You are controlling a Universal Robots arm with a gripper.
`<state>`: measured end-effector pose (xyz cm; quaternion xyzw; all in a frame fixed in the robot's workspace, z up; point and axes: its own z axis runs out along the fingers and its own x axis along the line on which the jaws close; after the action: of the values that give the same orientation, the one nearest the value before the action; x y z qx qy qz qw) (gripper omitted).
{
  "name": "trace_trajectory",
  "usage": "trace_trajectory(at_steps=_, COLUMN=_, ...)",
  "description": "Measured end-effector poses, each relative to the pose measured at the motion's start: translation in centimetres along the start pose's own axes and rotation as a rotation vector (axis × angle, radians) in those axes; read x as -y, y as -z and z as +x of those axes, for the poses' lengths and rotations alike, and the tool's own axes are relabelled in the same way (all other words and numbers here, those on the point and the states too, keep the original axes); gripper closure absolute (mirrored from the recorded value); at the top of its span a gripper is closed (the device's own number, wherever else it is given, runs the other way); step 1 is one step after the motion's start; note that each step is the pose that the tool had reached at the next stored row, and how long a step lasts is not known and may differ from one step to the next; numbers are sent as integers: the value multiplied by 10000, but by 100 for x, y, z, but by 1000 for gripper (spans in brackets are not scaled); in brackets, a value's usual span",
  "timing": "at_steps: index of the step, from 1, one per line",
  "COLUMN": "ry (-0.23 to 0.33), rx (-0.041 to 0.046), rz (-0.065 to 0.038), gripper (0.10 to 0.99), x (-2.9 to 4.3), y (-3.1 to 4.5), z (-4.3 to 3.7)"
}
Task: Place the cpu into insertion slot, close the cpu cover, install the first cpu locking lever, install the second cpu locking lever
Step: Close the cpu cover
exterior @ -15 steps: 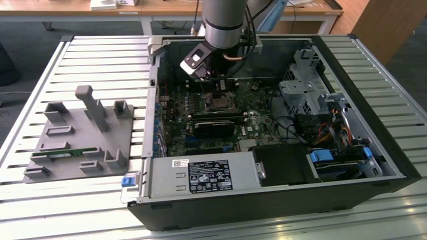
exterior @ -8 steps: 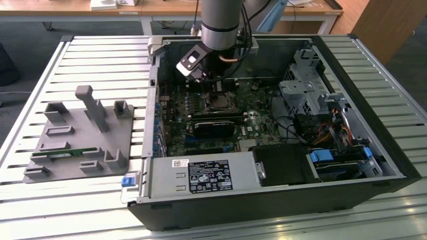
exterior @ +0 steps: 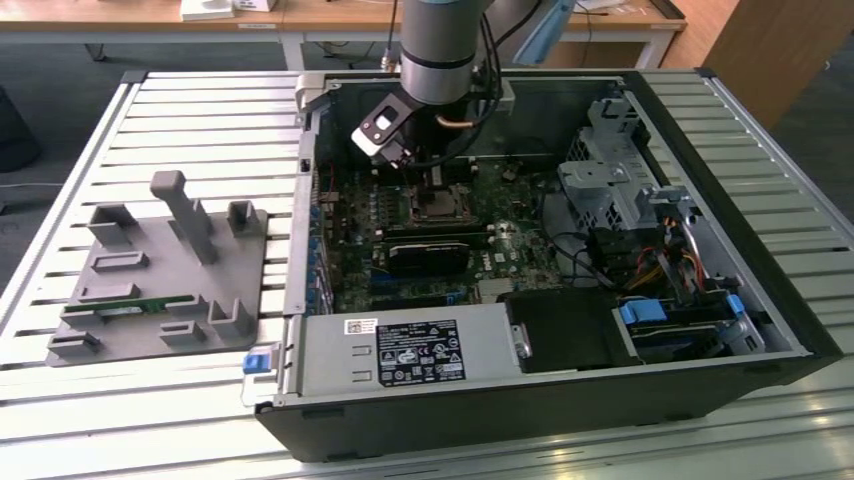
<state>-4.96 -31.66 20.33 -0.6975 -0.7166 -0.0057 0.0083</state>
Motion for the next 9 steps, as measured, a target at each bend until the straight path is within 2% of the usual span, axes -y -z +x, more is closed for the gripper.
trace_trajectory(at_steps=9, ry=-1, rx=13, rz=5, gripper=980, x=-6, y=-32, z=-2)
